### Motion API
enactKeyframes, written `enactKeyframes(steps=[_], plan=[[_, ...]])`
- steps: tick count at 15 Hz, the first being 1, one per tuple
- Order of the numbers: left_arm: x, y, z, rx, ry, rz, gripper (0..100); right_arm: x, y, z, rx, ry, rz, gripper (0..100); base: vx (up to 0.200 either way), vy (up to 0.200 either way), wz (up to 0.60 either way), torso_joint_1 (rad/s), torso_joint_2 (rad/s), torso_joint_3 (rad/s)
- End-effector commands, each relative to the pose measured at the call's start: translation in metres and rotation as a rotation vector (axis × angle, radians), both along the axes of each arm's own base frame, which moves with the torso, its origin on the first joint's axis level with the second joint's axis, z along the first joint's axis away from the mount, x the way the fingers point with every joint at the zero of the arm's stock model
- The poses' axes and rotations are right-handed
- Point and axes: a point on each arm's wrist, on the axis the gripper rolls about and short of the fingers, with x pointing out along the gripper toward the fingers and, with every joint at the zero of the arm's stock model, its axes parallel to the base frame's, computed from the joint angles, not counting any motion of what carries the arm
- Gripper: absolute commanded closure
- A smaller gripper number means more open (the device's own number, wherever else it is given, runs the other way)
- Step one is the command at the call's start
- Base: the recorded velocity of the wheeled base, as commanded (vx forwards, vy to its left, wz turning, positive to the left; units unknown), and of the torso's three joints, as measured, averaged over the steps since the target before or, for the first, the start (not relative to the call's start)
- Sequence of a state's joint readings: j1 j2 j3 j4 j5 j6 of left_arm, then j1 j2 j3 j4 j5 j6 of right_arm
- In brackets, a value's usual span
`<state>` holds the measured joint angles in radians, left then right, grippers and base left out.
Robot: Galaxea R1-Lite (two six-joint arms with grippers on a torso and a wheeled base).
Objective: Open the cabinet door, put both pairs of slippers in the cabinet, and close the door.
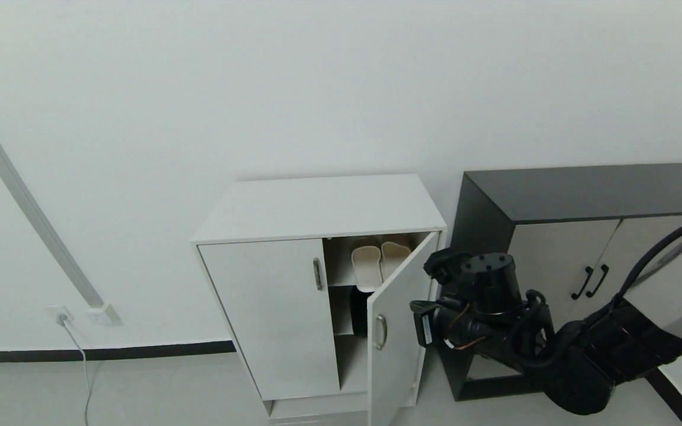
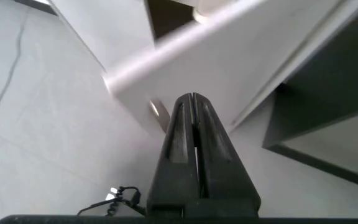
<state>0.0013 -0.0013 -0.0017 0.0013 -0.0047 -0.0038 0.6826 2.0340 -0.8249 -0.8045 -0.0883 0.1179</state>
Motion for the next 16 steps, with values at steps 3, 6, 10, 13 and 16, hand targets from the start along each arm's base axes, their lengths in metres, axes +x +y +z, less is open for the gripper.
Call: enactKeyframes(steps=[3, 6, 10, 13, 16], plan=[[0.000, 0.000, 0.000, -0.001, 0.002, 0.000, 100, -0.013, -0.012, 0.014, 0.033, -0.032, 0.016, 100, 0.000, 0.000, 0.00, 0.000, 0.00, 0.000], [0.000, 0.000, 0.000, -0.001, 0.002, 0.000, 100, -0.018, -0.019, 0.011, 0.017, -0.018, 0.019, 100, 0.000, 0.000, 0.00, 0.000, 0.00, 0.000], [0.000, 0.000, 0.000, -0.001, 0.002, 0.000, 100, -0.024, -0.022, 0.007, -0.008, -0.004, 0.027, 100, 0.000, 0.000, 0.45, 0.001, 0.00, 0.003], [0.000, 0.000, 0.000, 0.001, 0.002, 0.000, 100, -0.026, -0.024, 0.003, -0.032, -0.003, 0.040, 100, 0.000, 0.000, 0.40, 0.003, 0.00, 0.002], [0.000, 0.000, 0.000, 0.002, 0.002, 0.002, 100, -0.031, -0.029, -0.005, -0.054, -0.015, 0.043, 100, 0.000, 0.000, 0.00, 0.000, 0.00, 0.000]])
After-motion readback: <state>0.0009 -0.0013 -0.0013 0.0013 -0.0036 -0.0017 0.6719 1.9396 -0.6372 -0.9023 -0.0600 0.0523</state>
